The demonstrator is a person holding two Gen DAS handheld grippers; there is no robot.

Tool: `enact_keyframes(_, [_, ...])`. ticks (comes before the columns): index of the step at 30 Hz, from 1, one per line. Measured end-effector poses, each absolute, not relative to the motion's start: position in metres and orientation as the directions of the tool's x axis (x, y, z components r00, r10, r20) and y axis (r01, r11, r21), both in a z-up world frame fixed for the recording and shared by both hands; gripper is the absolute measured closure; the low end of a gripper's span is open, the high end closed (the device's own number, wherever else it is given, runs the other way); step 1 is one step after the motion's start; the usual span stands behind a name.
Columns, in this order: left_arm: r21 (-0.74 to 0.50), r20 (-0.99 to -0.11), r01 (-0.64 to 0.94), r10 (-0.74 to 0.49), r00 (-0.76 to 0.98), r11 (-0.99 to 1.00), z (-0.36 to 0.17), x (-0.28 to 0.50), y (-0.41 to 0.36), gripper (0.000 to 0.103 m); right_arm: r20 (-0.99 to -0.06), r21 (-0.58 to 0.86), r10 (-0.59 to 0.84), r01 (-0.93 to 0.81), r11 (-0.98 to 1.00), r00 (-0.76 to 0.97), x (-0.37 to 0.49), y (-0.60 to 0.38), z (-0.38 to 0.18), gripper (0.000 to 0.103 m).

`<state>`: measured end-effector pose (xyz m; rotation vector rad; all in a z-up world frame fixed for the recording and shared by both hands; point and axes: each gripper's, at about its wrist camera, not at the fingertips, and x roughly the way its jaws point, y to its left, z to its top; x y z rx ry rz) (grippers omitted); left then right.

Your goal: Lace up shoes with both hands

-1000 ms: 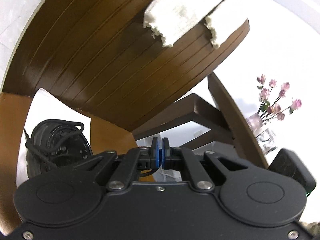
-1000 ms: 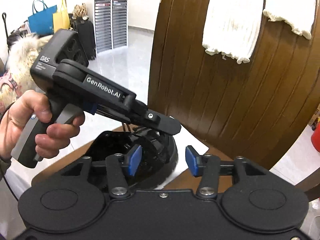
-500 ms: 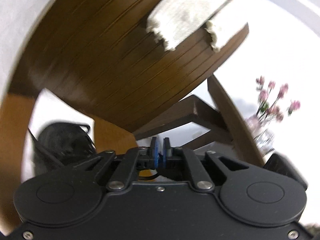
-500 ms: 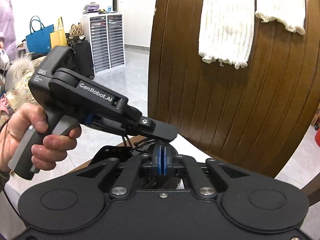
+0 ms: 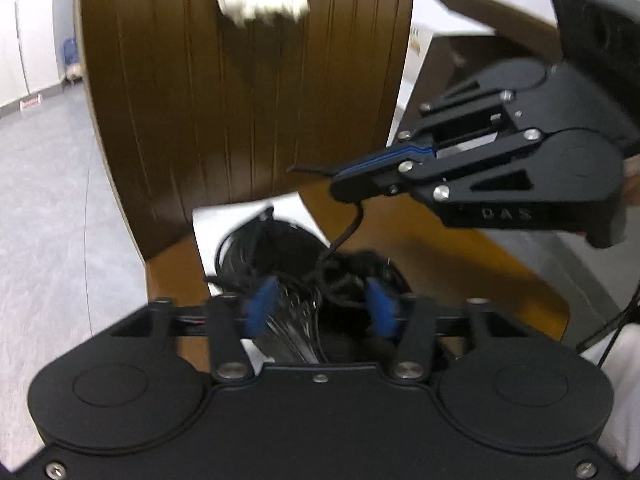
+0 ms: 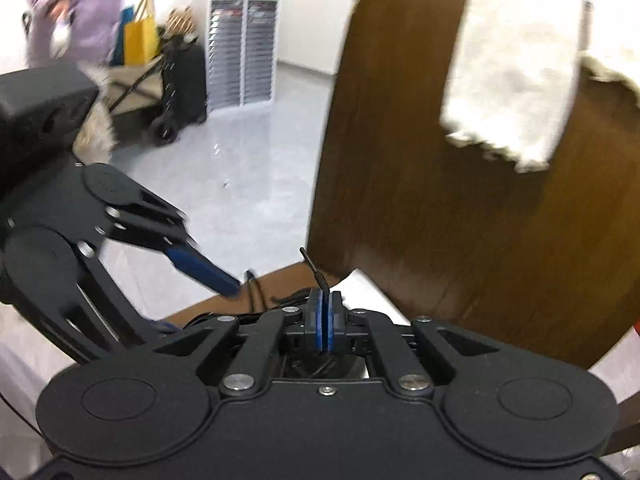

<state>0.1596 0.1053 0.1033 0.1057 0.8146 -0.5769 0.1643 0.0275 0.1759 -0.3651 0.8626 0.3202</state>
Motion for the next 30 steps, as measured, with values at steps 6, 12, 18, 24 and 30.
enact_keyframes(6, [-0.217,-0.694,0.445,-0.458,0.556,0.869,0.097,0.166,0.136,0.092,-0.830,-0.180,0.123,-0.471,0.864,0.544,0.168,0.037,0.157,0.100])
enact_keyframes(12, [-0.422,-0.631,0.388,-0.573,0.523,0.819,0.080,0.174,0.170,0.092,-0.856,-0.195,0.116,-0.523,0.830,0.505,0.171,0.044,0.149,0.100])
enact_keyframes(18, [-0.532,-0.583,0.347,-0.631,0.511,0.772,0.072,0.170,0.192,0.092,-0.891,-0.261,0.060,-0.616,0.743,0.451,0.172,0.069,0.142,0.100])
enact_keyframes(24, [-0.549,-0.559,0.354,-0.648,0.518,0.757,0.076,0.166,0.196,0.092,-0.909,-0.306,0.010,-0.682,0.664,0.418,0.176,0.085,0.133,0.100])
enact_keyframes(30, [-0.548,-0.559,0.360,-0.651,0.514,0.755,0.076,0.166,0.199,0.091,-0.921,-0.305,-0.026,-0.675,0.672,0.390,0.185,0.092,0.128,0.100])
